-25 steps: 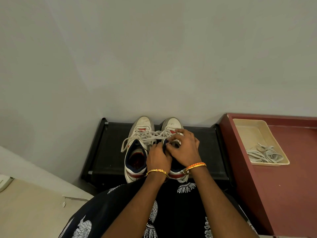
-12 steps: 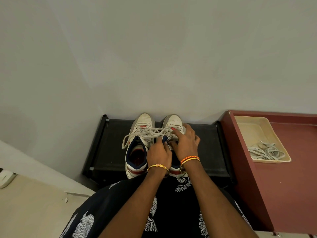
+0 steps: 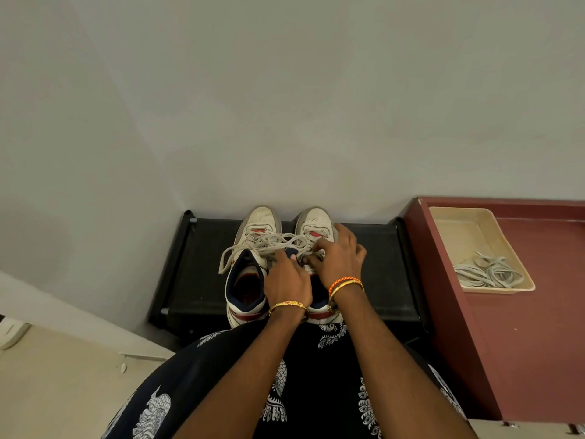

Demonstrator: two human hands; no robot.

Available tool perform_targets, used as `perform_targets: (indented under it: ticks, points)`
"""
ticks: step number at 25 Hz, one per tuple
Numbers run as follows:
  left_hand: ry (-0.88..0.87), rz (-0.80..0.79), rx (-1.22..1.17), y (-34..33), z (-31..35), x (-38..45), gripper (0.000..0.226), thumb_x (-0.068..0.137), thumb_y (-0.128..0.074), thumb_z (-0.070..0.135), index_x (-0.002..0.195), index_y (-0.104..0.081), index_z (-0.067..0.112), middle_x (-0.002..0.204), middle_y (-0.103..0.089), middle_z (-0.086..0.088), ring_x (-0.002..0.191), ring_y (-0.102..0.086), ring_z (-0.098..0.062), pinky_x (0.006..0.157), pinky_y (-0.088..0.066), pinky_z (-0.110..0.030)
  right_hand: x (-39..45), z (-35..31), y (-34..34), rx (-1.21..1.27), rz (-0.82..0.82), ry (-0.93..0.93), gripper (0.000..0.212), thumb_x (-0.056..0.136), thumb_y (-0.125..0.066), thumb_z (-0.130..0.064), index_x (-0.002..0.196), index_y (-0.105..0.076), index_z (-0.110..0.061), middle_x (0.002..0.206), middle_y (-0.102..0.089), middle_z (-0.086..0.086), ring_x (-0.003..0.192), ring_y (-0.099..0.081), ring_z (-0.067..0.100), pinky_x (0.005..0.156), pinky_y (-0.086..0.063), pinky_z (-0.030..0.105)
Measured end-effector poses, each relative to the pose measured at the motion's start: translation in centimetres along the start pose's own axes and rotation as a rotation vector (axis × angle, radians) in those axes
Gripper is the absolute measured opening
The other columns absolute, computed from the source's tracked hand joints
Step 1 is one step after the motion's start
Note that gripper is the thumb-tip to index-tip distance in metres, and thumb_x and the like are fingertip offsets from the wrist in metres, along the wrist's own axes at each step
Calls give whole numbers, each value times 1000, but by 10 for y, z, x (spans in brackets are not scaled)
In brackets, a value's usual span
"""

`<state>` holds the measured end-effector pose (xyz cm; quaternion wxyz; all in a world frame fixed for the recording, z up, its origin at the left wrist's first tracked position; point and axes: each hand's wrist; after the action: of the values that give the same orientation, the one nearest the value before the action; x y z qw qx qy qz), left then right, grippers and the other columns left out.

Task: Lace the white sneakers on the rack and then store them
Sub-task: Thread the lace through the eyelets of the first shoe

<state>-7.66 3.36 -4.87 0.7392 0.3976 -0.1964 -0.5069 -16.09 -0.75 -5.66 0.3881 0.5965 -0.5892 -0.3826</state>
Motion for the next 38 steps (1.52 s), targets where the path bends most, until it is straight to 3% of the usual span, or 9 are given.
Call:
perform_targets:
  ticks: [7, 10, 14, 18, 22, 26, 30, 33, 38]
  points:
    - [-51, -93, 107, -7, -3, 3, 32, 97, -46, 29, 123, -50, 11, 123, -54, -9, 116, -51, -26, 88, -45, -37, 2, 5, -5, 149, 95, -24, 20, 85, -66, -20, 103, -71, -19, 150, -28, 6, 137, -27, 24, 108, -23, 43]
    - [-65, 10, 103, -9, -1, -2, 31, 96, -47, 27, 123, -55, 13, 127, -45, -8, 118, -46, -24, 90, -43, -34, 4, 5, 7, 775, 225, -485, 6, 82, -65, -12, 81, -67, -6, 121, -56, 12, 106, -53, 24, 79, -42, 26]
    - [-26, 37, 48, -9, 1, -5, 29, 95, -48, 25, 121, -52, 12, 126, -45, -9, 116, -49, -25, 89, -44, -33, 17, 13, 29, 1299, -11, -1023, 29, 91, -51, -3, 118, -57, 6, 118, -59, 18, 108, -56, 31, 82, -46, 33]
    - [18, 15, -96, -8, -1, -4, 24, 94, -50, 20, 115, -50, 7, 116, -55, -11, 110, -53, -27, 88, -43, -35, 13, 12, 24, 1086, 86, -652, 28, 88, -43, -3, 87, -66, -17, 96, -67, 6, 104, -61, 32, 84, -51, 39]
    - [44, -24, -285, -7, -4, -2, 20, 93, -50, 14, 107, -59, 3, 108, -59, -17, 101, -56, -33, 83, -41, -33, 1, 1, 19, 88, -49, -3, 27, 83, -56, -30, 106, -69, -23, 139, -42, 3, 138, -23, 25, 113, -15, 48]
    - [8, -34, -291, -3, -4, -4, 22, 94, -49, 11, 109, -65, 7, 102, -65, -17, 96, -59, -32, 74, -39, -27, -3, -12, 6, -33, -117, 8, 24, 89, -57, -25, 109, -70, -23, 152, -26, 5, 146, -1, 25, 115, -1, 52]
    - [15, 13, -207, -4, -1, -5, 26, 92, -51, 13, 113, -66, 18, 102, -67, -15, 98, -60, -33, 76, -45, -34, -7, 3, 20, 421, 104, -205, 7, 82, -70, -21, 88, -73, -24, 144, -38, -1, 136, -30, 17, 112, -18, 45]
    - [21, 18, -167, -5, 1, -6, 31, 93, -50, 13, 119, -64, 22, 108, -67, -12, 102, -60, -32, 81, -48, -37, -2, 24, 49, 1035, 327, -499, 3, 85, -66, -13, 87, -68, -15, 109, -60, 6, 98, -55, 15, 90, -41, 33]
    - [24, 17, -173, -7, -1, -6, 32, 92, -50, 13, 119, -63, 25, 110, -67, -8, 103, -61, -29, 81, -48, -34, 0, 45, 48, 1829, 189, -977, 17, 95, -40, -10, 86, -54, -11, 78, -60, 1, 70, -61, 16, 70, -49, 31]
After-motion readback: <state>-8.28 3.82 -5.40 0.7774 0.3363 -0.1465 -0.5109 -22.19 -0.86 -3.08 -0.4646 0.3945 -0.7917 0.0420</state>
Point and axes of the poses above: each hand's wrist, its own x-axis towards the middle knuckle, its own y-axis out of the back of the hand, z = x × y
